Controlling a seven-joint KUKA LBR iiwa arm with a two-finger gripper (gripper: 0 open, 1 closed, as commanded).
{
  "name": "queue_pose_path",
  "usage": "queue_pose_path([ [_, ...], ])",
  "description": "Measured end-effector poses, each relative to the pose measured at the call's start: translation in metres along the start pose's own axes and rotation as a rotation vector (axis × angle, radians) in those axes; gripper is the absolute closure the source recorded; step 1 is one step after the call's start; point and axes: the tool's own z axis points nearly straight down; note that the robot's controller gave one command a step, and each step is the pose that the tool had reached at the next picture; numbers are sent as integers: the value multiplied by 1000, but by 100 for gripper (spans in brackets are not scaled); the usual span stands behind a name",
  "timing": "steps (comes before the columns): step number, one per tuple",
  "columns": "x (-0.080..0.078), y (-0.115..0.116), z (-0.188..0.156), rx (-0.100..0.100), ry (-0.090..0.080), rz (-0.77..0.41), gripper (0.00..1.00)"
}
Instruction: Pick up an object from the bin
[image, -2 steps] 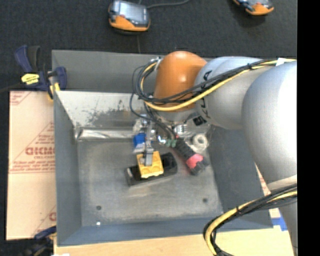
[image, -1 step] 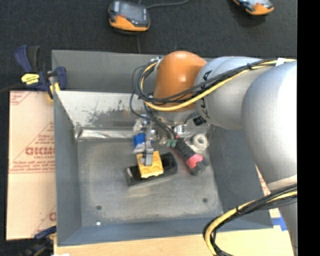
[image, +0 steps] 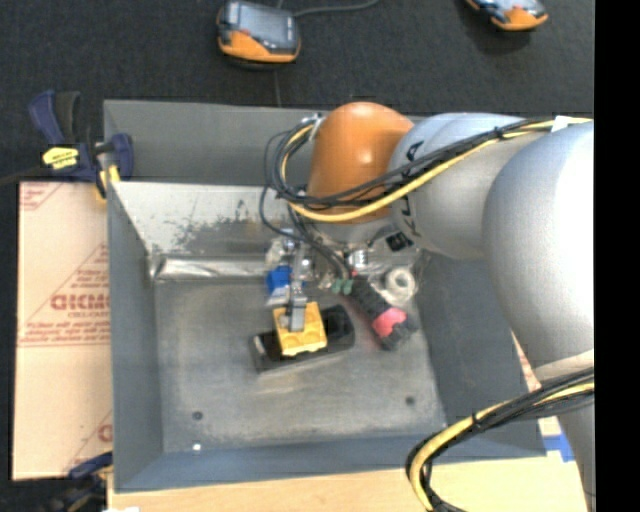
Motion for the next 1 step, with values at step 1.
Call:
queue_pose_path([
  [1, 0, 0, 0, 0, 0, 0, 100],
])
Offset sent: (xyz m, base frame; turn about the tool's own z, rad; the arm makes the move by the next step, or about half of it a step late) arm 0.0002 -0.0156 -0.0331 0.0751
